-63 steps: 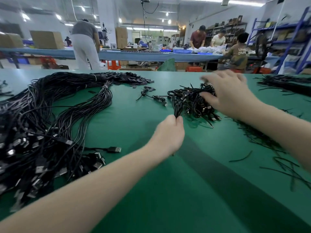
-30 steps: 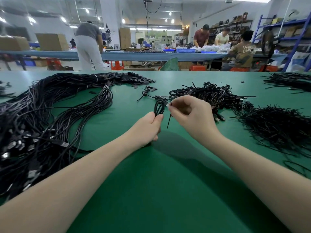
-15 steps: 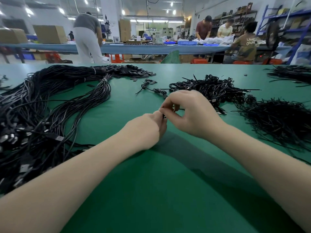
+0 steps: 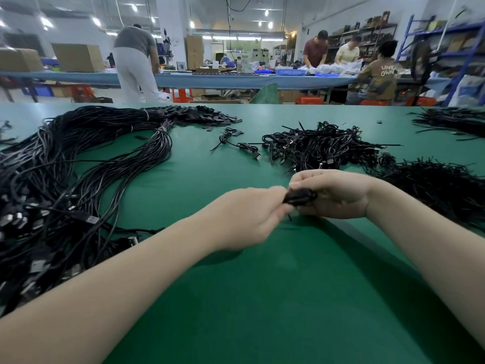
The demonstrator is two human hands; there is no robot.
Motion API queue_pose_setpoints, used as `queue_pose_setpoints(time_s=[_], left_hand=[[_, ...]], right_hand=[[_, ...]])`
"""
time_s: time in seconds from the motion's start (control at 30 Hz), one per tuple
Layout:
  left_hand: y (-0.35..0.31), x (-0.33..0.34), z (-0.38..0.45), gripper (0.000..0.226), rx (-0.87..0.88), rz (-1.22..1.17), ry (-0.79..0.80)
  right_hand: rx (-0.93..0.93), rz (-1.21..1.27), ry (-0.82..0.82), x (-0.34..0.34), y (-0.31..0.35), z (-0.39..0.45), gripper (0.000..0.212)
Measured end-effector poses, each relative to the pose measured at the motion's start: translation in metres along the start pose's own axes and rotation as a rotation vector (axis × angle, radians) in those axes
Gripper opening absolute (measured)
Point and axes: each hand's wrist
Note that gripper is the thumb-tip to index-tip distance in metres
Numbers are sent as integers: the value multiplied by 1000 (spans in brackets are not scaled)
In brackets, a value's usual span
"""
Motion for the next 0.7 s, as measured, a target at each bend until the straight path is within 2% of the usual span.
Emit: queue_pose_setpoints(time_s=[0.07,0.13,0.17,0.27,0.37,0.47,0.7], left_hand=[[3,2,4,26,-135,-377,-144],[6,6,8,30,-316,-702,-295],[8,8,10,33,-401,-786,-343],[16,13,14,28,-579,-847,-383],[19,14,12,26,-612,-911,-393],[18,17,12,11,-570,-943,-402],[15,12,9,14,-561,-1000,-389]], right_hand=[[-69,190,-10,8,-2,8,17],[-148,319,-112,22,-5,20,11],[-188,361,-178,30,-7,27,10],[-283,372,-381,47,-20,43,13],[-317,368,-479,52,-27,45,12],[-322,360,-492,53,-28,41,7],[-291,243,-443,55,-26,34,13]])
Point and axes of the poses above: each hand's wrist, its own z-axis towards the middle knuckle, its own x-axis out of the palm, y = z × x, and after that the axes turned 2 degrees about z, right-handed
